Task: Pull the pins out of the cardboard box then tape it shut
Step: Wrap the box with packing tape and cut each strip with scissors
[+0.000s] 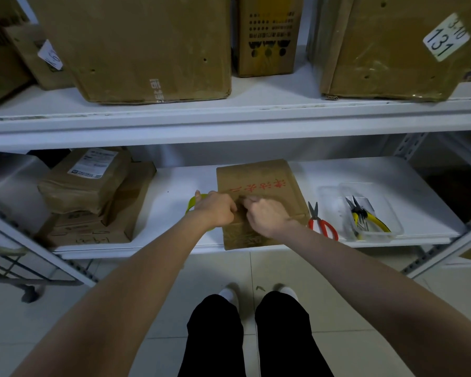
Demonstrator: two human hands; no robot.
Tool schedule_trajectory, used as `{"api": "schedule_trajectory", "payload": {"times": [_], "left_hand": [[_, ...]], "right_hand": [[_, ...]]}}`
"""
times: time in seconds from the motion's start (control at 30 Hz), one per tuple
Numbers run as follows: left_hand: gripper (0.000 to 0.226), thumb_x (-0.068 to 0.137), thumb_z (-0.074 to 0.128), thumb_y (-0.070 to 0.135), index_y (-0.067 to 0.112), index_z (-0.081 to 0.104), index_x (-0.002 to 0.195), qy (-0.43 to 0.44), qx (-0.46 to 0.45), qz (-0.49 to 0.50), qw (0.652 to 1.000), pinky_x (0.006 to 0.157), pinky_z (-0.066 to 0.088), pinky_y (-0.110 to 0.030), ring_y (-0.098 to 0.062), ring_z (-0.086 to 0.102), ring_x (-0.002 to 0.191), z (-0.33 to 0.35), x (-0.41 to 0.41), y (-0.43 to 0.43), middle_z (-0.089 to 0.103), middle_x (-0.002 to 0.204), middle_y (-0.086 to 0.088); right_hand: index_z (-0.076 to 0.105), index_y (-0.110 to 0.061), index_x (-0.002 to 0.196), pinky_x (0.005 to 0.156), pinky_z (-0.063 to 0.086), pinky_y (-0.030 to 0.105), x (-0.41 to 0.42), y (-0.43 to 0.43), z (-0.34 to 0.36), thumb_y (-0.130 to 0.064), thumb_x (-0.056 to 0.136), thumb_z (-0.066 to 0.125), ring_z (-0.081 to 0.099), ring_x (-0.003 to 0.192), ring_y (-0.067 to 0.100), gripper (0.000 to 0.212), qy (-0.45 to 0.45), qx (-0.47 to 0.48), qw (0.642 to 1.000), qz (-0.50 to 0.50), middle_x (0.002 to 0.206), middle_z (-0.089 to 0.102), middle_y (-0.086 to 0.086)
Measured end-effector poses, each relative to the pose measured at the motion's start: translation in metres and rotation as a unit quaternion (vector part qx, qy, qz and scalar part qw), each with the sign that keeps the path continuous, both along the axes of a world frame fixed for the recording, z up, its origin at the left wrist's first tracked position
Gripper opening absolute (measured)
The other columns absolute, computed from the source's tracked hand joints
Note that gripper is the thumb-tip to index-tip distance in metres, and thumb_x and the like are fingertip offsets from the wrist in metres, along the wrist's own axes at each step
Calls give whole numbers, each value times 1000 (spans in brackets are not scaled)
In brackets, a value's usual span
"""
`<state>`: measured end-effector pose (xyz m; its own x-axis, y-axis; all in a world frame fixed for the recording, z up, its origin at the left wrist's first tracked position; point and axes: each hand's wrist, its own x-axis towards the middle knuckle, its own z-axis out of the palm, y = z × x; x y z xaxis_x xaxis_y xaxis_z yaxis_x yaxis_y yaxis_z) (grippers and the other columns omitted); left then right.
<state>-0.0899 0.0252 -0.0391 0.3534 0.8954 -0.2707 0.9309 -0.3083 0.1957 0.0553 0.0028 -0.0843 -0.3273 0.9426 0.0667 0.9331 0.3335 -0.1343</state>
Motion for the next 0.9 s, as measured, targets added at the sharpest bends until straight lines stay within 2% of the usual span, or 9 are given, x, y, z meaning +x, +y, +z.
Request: {"api": "schedule_trajectory", "payload": {"times": [0.07, 0.13, 0.2, 0.33, 0.47, 0.53, 0.7, 0.77, 0.9], "left_hand": [[39, 85, 45, 8, 30, 71, 103, 0, 3, 4, 1000, 113, 1, -61, -25, 43, 123, -2, -1, 0, 65, 112, 2], [33, 84, 45, 7, 24, 72, 93, 2, 3, 0, 1000, 114, 2, -62, -25, 47, 119, -6, -2, 0, 67, 108, 1], [31, 85, 46, 8, 23, 72, 91, -1, 10, 0, 1000, 113, 2, -62, -24, 48, 118, -9, -1, 1, 66, 113, 1], [28, 86, 46, 7, 21, 70, 83, -2, 16, 5, 1000, 114, 4, -61, -24, 50, 111, -7, -1, -1, 64, 93, 0], [29, 84, 46, 8, 21, 58, 62, -2, 20, 4, 1000, 114, 10, -62, -24, 52, 101, -5, 1, 0, 54, 74, 2], [27, 84, 45, 7, 20, 61, 66, -2, 14, 2, 1000, 113, 9, -62, -24, 50, 103, -6, 1, -2, 56, 78, 1], [38, 86, 44, 7, 23, 69, 109, -3, 5, -1, 1000, 113, 4, -61, -26, 43, 123, -7, -4, -5, 62, 117, -3], [36, 86, 44, 7, 22, 70, 106, 1, 6, 1, 1000, 113, 5, -60, -26, 45, 121, -6, -4, -6, 63, 112, -4], [34, 84, 44, 8, 23, 70, 98, 9, 6, -12, 1000, 113, 10, -61, -25, 46, 116, -3, -1, -7, 61, 101, 0]], "right_hand": [[49, -14, 135, 92, 48, 38, 1, 7, -3, -17, 96, 37, 56, 116, 28, 41, -3, -6, 1000, -25, 139, 52, 7], [37, -17, 146, 111, 32, 38, 6, 13, -1, -23, 99, 33, 39, 137, 23, 47, -17, -34, 998, -50, 152, 38, 4], [24, -20, 151, 119, 14, 38, 12, 18, 1, -29, 101, 29, 22, 145, 17, 51, -60, -50, 994, -72, 158, 24, -1], [26, -16, 151, 119, 6, 43, 17, 20, 6, -29, 101, 27, 17, 147, 19, 51, -119, -30, 987, -104, 158, 25, 2], [29, -18, 150, 118, 3, 50, 12, 8, 4, -31, 99, 31, 16, 147, 18, 53, -116, -18, 992, -35, 156, 28, 1], [32, -18, 149, 117, 1, 52, 10, 8, 4, -35, 99, 28, 13, 148, 18, 53, -147, -17, 988, -52, 156, 30, 1], [41, -16, 144, 118, 0, 53, 7, 8, 8, -38, 100, 27, 9, 148, 22, 51, -217, -15, 973, -82, 156, 28, 5], [45, -20, 142, 117, -1, 55, 7, 6, 13, -40, 100, 28, 7, 148, 25, 49, -214, -14, 972, -92, 158, 22, 4], [22, -18, 152, 117, -2, 53, 3, -2, 5, -38, 101, 24, 7, 149, 21, 56, -141, -42, 986, -76, 160, 16, 2]]}}
